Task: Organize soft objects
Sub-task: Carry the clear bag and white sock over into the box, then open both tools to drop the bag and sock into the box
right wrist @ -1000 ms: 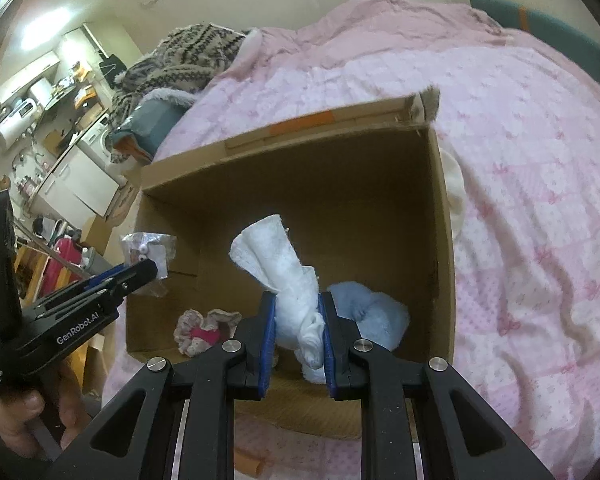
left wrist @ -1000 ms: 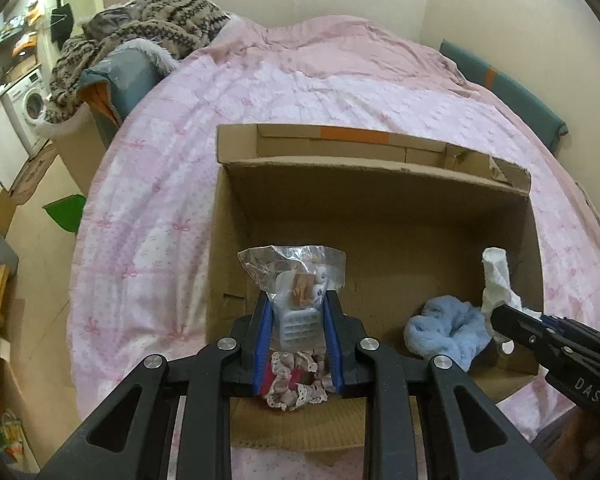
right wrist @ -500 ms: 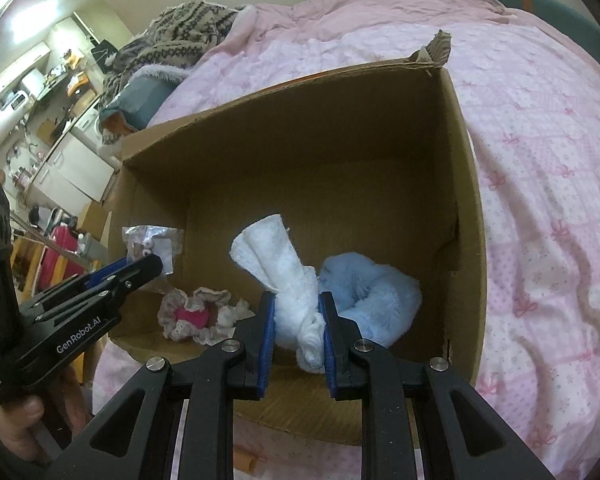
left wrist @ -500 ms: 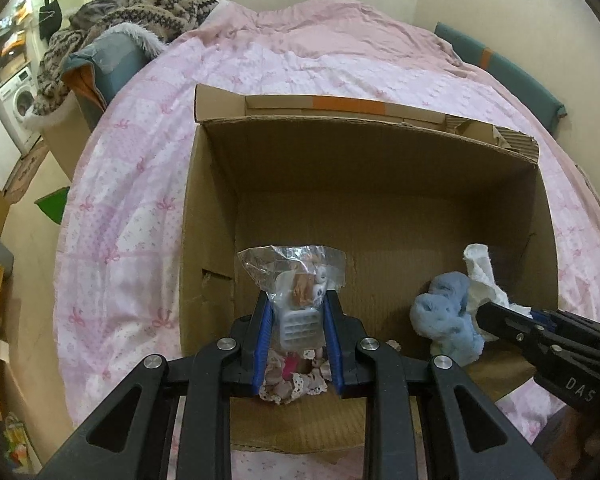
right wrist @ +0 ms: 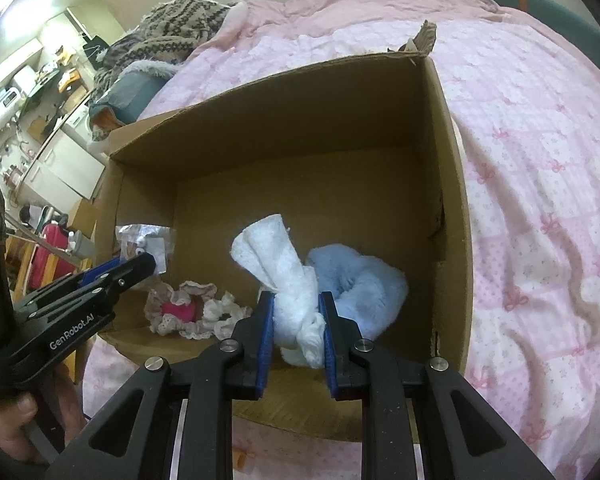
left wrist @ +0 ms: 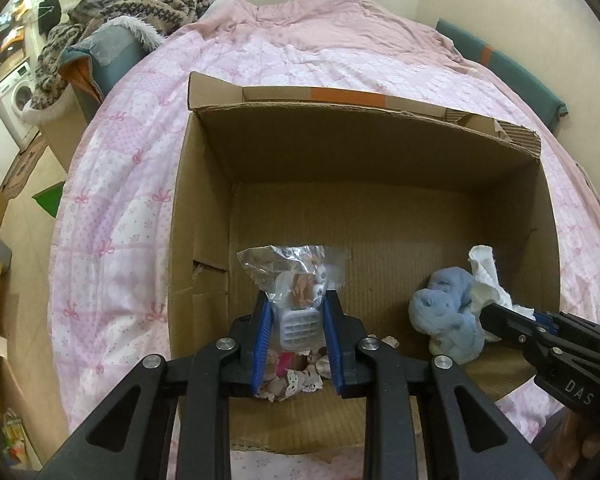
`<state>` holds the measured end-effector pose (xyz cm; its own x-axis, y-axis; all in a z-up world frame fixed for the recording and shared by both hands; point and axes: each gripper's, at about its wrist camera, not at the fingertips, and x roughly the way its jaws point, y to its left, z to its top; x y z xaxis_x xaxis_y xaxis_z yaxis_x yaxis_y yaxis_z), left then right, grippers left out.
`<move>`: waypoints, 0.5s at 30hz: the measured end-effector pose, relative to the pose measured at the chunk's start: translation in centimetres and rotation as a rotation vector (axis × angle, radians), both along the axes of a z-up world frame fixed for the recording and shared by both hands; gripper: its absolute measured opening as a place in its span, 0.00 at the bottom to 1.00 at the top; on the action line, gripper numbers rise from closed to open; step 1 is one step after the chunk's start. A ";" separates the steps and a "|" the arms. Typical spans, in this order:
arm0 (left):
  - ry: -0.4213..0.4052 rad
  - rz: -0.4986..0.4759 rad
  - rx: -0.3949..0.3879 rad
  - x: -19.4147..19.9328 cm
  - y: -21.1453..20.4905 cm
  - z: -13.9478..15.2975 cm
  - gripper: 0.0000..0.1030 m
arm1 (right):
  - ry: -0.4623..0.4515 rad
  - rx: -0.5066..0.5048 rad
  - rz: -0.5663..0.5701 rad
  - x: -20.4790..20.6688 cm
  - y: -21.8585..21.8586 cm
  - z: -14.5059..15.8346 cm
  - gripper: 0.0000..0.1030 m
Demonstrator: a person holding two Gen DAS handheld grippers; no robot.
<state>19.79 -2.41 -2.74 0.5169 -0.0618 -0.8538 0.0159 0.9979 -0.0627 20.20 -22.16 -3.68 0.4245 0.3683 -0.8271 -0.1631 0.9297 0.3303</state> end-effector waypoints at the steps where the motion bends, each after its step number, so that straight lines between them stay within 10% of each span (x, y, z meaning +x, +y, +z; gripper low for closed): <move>1: -0.001 0.000 0.000 0.0 0.0 0.0 0.22 | -0.002 0.003 -0.001 0.0 0.0 0.0 0.22; 15: -0.020 0.005 -0.004 -0.1 0.0 0.4 0.23 | -0.009 0.055 0.005 -0.2 -0.5 0.1 0.22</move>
<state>19.65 -2.36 -2.33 0.5342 -0.0623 -0.8431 0.0123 0.9977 -0.0659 19.98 -22.61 -3.63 0.4303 0.4150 -0.8016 -0.1707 0.9094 0.3792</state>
